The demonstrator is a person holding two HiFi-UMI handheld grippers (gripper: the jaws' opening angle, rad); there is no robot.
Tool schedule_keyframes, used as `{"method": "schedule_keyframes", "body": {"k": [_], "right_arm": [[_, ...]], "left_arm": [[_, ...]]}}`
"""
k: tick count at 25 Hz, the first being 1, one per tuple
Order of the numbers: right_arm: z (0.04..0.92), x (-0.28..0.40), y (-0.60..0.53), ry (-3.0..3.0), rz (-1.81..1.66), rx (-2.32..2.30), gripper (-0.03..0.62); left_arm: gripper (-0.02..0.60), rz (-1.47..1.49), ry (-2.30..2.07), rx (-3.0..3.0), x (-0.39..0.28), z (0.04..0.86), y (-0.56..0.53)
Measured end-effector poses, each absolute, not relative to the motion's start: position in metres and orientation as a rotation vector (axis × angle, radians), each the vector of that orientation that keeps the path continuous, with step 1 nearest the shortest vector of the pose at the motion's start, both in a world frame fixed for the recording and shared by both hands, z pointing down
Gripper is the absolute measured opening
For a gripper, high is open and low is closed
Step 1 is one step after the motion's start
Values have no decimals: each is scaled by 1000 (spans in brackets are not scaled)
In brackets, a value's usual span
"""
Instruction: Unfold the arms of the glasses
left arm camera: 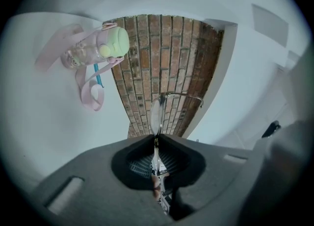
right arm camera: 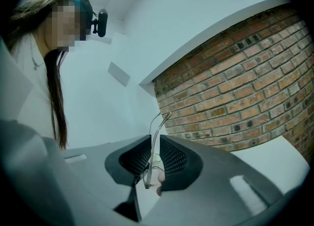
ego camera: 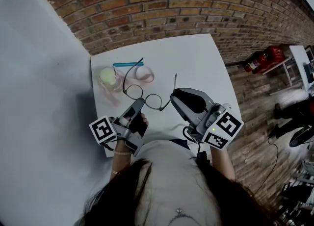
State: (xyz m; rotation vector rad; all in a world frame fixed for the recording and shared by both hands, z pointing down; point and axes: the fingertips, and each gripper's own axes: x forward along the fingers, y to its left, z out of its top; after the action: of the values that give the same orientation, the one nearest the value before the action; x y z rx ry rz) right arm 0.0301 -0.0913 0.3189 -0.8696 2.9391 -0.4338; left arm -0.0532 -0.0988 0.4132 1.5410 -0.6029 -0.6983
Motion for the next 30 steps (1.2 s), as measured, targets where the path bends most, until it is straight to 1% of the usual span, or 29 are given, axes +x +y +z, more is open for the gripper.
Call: {"method": "schedule_keyframes", "body": {"k": [16, 30], "right_arm": [[322, 46, -98, 2907, -418, -980, 51], [401, 63, -116, 3102, -321, -1363, 31]], "left_arm": [[21, -754, -610, 1513, -66, 413, -99], [21, -737, -549, 1526, -53, 406, -95]]}}
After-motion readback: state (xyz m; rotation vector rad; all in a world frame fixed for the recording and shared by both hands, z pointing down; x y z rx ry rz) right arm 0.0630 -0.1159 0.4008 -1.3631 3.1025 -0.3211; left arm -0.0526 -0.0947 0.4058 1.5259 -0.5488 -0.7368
